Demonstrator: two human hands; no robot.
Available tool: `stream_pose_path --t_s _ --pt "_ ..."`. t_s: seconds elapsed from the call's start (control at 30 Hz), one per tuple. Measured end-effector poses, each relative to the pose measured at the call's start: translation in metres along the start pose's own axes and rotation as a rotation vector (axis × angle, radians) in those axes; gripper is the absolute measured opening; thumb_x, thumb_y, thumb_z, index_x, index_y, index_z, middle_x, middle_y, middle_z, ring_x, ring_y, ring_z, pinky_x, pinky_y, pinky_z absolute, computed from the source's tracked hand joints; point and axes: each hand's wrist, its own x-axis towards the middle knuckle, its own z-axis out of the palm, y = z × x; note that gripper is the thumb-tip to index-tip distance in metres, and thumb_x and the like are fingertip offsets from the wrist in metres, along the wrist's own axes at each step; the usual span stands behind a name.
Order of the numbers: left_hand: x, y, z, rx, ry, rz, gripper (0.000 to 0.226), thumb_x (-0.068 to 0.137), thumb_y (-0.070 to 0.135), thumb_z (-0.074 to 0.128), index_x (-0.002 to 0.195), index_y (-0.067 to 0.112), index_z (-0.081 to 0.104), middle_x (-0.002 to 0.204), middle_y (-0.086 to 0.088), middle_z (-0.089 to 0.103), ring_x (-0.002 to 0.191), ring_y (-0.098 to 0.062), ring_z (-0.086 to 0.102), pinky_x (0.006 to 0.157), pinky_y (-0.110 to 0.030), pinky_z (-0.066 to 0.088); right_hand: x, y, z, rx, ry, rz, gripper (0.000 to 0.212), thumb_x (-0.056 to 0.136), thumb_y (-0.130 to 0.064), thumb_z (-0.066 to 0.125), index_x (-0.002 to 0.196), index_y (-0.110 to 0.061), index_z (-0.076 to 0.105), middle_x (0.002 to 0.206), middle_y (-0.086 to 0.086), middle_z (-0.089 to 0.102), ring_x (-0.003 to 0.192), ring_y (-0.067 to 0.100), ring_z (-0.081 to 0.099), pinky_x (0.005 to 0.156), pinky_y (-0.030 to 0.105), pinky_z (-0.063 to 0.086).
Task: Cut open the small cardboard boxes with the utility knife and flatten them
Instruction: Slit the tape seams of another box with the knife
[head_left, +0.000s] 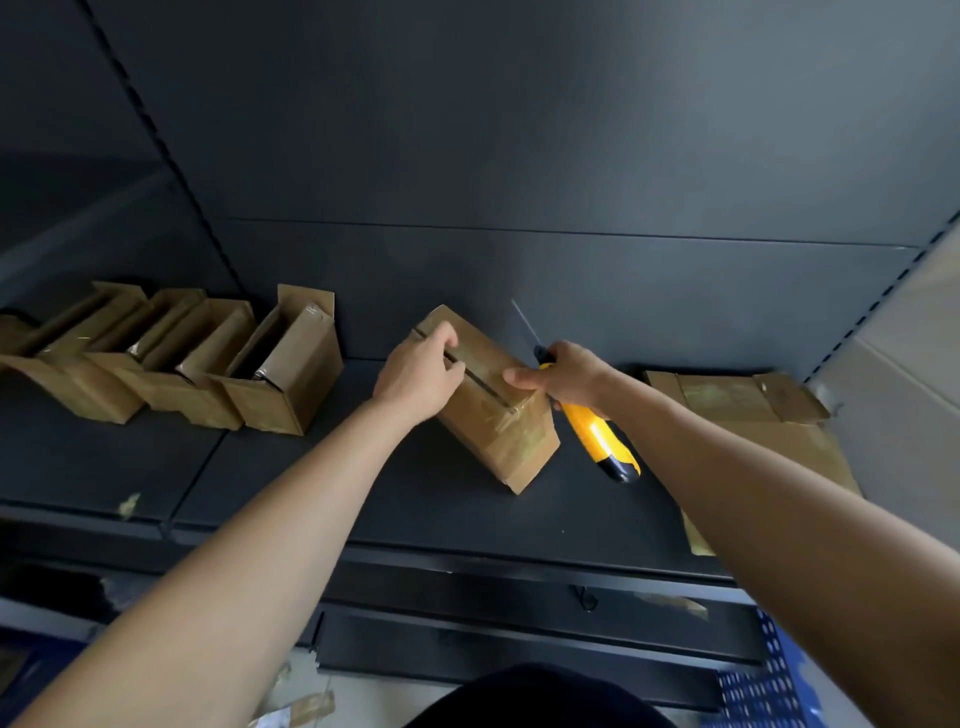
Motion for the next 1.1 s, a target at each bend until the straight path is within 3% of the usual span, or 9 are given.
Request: stream_pose_path --t_s 0.13,0.27,0.37,0.5,0.6,0.7,0.87,0.97,1.1 --pt "-0.005 -0.005 0.004 0.006 -0.196 0.325 0.028 0.092 0.029 0.054 0.120 0.027 0.053 0.129 0.009 0.041 0.122 -0.013 0.030 0.099 -0.030 0.027 0.001 0.008 -0.011 0.017 0.088 0.055 0.062 0.082 -0.047 0.069 0.122 -0.005 0.044 0.098 0.011 0.059 0.083 0.023 0.058 0.081 0.036 0.050" --pt "0.000 -0.001 0.002 0.041 -0.315 0.425 0.055 0.084 0.037 0.066 0.132 0.030 0.042 0.143 0.017 0.031 0.126 0.002 0.022 0.102 -0.022 0.013 -0.001 0.015 -0.013 0.102 0.087 0.114 0.044 0.091 -0.042 0.058 0.107 -0.010 0.033 0.091 0.007 0.047 0.079 0.021 0.046 0.072 0.034 0.042" --pt "0.008 0.003 0.003 0.109 -0.319 0.422 0.064 0.085 0.037 0.066 0.140 0.034 0.035 0.148 0.015 0.028 0.137 -0.007 0.017 0.106 -0.031 0.018 -0.008 0.019 -0.019 0.141 0.052 0.121 0.031 0.093 -0.036 0.051 0.102 -0.010 0.037 0.082 0.006 0.044 0.068 0.021 0.045 0.063 0.033 0.038" --pt "0.019 0.013 0.005 0.150 -0.335 0.416 0.059 0.078 0.042 0.070 0.130 0.037 0.044 0.134 0.018 0.035 0.128 -0.011 0.020 0.100 -0.037 0.024 -0.020 0.030 -0.031 0.157 -0.055 0.007 0.030 0.096 -0.019 0.047 0.068 -0.008 0.048 0.071 0.008 0.042 0.058 0.019 0.042 0.056 0.027 0.040" --pt "0.025 0.019 0.008 0.123 -0.346 0.394 0.053 0.066 0.043 0.078 0.108 0.041 0.045 0.117 0.019 0.037 0.115 -0.008 0.026 0.085 -0.032 0.027 -0.029 0.041 -0.040 0.215 -0.118 0.029 0.027 0.100 -0.020 0.043 0.079 -0.008 0.054 0.079 0.006 0.047 0.060 0.016 0.047 0.045 0.020 0.041" --pt "0.029 0.025 0.009 0.110 -0.367 0.367 0.055 0.060 0.041 0.082 0.099 0.041 0.043 0.104 0.022 0.036 0.106 -0.006 0.028 0.074 -0.027 0.029 -0.035 0.052 -0.049 0.210 -0.158 0.082 0.036 0.103 -0.028 0.035 0.095 -0.008 0.064 0.089 0.006 0.054 0.071 0.019 0.055 0.059 0.028 0.049" --pt "0.031 0.033 0.011 0.048 -0.452 0.318 0.054 0.059 0.039 0.084 0.097 0.037 0.047 0.101 0.015 0.036 0.106 -0.013 0.036 0.094 -0.038 0.040 -0.042 0.060 -0.056 0.061 -0.208 0.074 0.033 0.100 -0.016 0.038 0.091 -0.001 0.066 0.074 0.011 0.061 0.062 0.022 0.057 0.058 0.030 0.050" --pt "0.028 0.038 0.009 0.074 -0.483 0.295 0.051 0.061 0.040 0.083 0.096 0.038 0.046 0.100 0.013 0.036 0.103 -0.016 0.039 0.089 -0.037 0.040 -0.040 0.054 -0.059 -0.068 -0.183 0.093 0.028 0.096 -0.013 0.043 0.083 -0.004 0.066 0.072 0.010 0.062 0.058 0.023 0.058 0.058 0.030 0.051" --pt "0.024 0.041 0.005 0.154 -0.562 0.322 0.049 0.066 0.035 0.082 0.089 0.036 0.039 0.105 0.010 0.036 0.101 -0.016 0.040 0.078 -0.032 0.037 -0.033 0.042 -0.068 -0.311 -0.190 0.085 0.031 0.095 -0.020 0.043 0.080 -0.006 0.067 0.073 0.008 0.064 0.060 0.022 0.062 0.072 0.032 0.052"
